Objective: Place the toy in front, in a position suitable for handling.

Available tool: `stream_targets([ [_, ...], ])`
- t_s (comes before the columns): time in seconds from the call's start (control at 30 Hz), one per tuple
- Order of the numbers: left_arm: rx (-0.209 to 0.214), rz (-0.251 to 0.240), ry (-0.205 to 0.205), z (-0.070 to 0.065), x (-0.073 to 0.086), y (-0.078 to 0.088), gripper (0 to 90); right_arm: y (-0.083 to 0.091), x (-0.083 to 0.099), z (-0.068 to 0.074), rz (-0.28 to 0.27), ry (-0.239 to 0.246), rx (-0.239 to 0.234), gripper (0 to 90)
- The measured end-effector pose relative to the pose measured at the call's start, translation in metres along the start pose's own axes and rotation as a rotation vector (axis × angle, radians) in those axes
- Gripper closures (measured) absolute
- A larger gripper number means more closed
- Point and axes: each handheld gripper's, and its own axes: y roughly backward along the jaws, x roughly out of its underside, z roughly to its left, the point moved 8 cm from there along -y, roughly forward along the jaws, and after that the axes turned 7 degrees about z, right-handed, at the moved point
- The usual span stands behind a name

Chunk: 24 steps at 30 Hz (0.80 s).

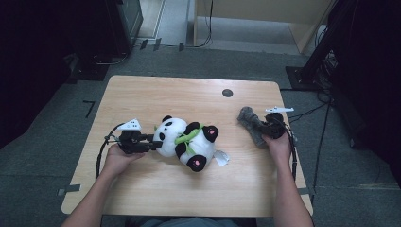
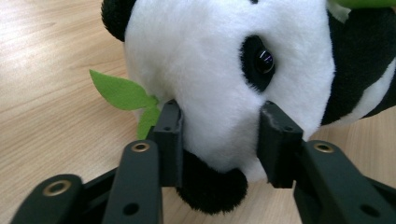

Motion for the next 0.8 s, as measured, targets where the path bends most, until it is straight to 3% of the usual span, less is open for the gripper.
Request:
stream_targets([
  [0.13,0.001,-0.004,0.027,-0.003,-0.002,0.001,65.3,0.007,-0.006,0.005,-0.021,-0.036,-0.035,74.4],
  [0.23,-0.003,-0.017,0.026,-0.007,-0.004,0.003,69.9,0.011,-0.009,0.009,-0.026,-0.033,-0.043,74.4],
  [0.47,-0.022,-0.114,0.083,-0.015,-0.013,0.009,72.9,0.022,-0.015,0.019,-0.056,-0.041,-0.072,74.3],
  [0.53,-0.057,-0.135,0.107,-0.015,-0.014,0.01,72.9,0.025,-0.017,0.022,-0.065,-0.042,-0.08,74.3],
  [0.67,-0.078,-0.129,0.168,-0.014,-0.008,0.006,71.7,0.036,-0.021,0.033,-0.084,-0.035,-0.105,74.2],
  [0.73,-0.096,-0.123,0.169,-0.014,-0.005,0.004,70.1,0.041,-0.023,0.042,-0.091,-0.026,-0.12,74.3],
  [0.8,-0.086,-0.106,0.158,-0.013,-0.002,0.003,66.9,0.046,-0.024,0.051,-0.09,-0.007,-0.131,74.3],
])
